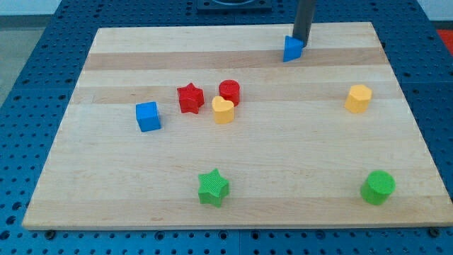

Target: Place the blue triangle to the right of yellow heart

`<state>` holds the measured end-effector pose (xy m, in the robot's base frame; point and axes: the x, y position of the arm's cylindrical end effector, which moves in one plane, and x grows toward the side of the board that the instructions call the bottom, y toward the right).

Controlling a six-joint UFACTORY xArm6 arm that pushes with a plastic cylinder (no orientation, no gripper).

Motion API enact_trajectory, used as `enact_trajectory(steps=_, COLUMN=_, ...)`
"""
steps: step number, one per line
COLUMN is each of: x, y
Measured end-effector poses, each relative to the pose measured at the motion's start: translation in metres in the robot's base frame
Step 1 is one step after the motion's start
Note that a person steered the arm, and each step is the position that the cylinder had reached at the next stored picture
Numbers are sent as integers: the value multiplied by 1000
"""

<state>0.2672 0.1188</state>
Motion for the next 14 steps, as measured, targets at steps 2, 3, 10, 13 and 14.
enact_trajectory(steps=2, x=23, y=-50)
enact_trajectory(steps=3, x=26, y=-72)
enact_trajectory(steps=10, x=116, y=-91)
enact_trajectory(steps=13, x=115, y=-26)
enact_trajectory(steps=14, x=100, y=32)
